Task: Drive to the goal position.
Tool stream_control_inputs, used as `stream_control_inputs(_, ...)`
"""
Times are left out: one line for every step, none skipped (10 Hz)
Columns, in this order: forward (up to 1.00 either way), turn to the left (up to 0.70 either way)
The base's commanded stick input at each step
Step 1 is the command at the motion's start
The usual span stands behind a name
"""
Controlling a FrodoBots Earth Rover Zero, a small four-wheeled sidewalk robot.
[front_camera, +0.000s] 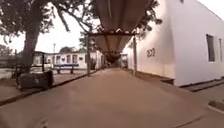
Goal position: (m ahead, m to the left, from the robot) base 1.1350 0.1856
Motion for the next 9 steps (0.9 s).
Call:
stream_control_inputs(0.70, 0.00)
stream_control_inputs(0.70, 0.00)
stream_control_inputs(0.70, 0.00)
stream_control_inputs(0.70, 0.00)
stream_control_inputs(0.70, 0.00)
stream_control_inputs(0.70, 0.00)
stream_control_inputs(0.70, 0.00)
stream_control_inputs(0.70, 0.00)
stream_control_inputs(0.70, 0.00)
